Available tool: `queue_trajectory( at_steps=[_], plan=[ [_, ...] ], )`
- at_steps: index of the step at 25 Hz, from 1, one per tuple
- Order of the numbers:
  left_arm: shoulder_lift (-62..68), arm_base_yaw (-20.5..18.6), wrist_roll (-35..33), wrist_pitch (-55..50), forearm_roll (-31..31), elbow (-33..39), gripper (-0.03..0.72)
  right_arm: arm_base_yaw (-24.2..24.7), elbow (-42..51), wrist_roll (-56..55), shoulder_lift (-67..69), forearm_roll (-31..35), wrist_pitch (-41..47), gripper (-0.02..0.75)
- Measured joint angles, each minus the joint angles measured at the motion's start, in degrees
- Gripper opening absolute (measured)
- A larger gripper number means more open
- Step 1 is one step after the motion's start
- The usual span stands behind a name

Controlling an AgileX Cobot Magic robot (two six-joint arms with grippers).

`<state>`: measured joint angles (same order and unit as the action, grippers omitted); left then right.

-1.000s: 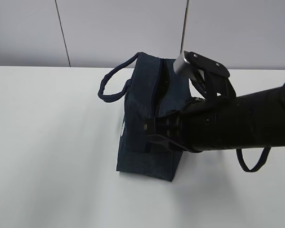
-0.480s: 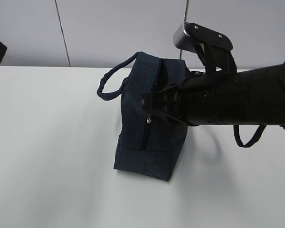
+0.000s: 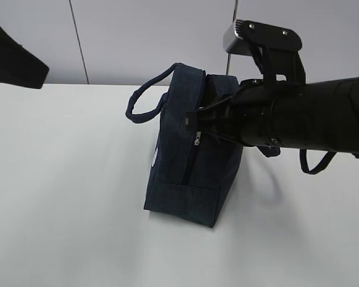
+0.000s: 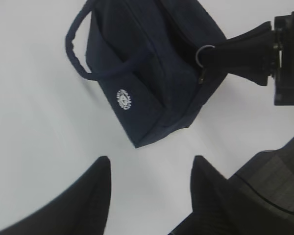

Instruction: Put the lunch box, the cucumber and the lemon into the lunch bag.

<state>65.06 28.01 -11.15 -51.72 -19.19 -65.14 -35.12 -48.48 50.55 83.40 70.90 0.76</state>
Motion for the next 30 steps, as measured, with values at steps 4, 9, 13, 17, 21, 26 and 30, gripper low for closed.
queue_trajectory(
  at_steps=[4, 9, 13, 17, 21, 26, 30],
  plan=[
    [3.6, 0.0, -4.3, 0.4, -7.0, 0.0, 0.363, 0.0, 0.0, 0.5, 0.0, 0.1, -0.3, 0.000],
    [10.4, 0.0, -11.6, 3.8, -15.3, 0.0, 0.363, 0.0, 0.0, 0.7, 0.0, 0.1, -0.4, 0.000],
    [15.5, 0.0, -20.5, 5.1, -23.4, 0.0, 0.363, 0.0, 0.0, 0.7, 0.0, 0.1, -0.4, 0.000],
    [19.2, 0.1, -26.5, 10.6, -26.4, 3.4, 0.363, 0.0, 0.0, 0.8, 0.0, 0.1, -0.8, 0.000],
    [19.7, 0.1, -39.7, 19.7, -36.6, 11.1, 0.363, 0.0, 0.0, 0.8, 0.0, 0.1, -0.8, 0.000],
    [20.9, 1.0, -64.8, 25.4, -57.9, 16.2, 0.363, 0.0, 0.0, 0.8, 0.0, 0.1, -0.8, 0.000],
    [23.8, 1.1, -78.1, 25.9, -70.8, 16.3, 0.363, 0.0, 0.0, 0.8, 0.0, 0.3, -0.8, 0.000]
  ],
)
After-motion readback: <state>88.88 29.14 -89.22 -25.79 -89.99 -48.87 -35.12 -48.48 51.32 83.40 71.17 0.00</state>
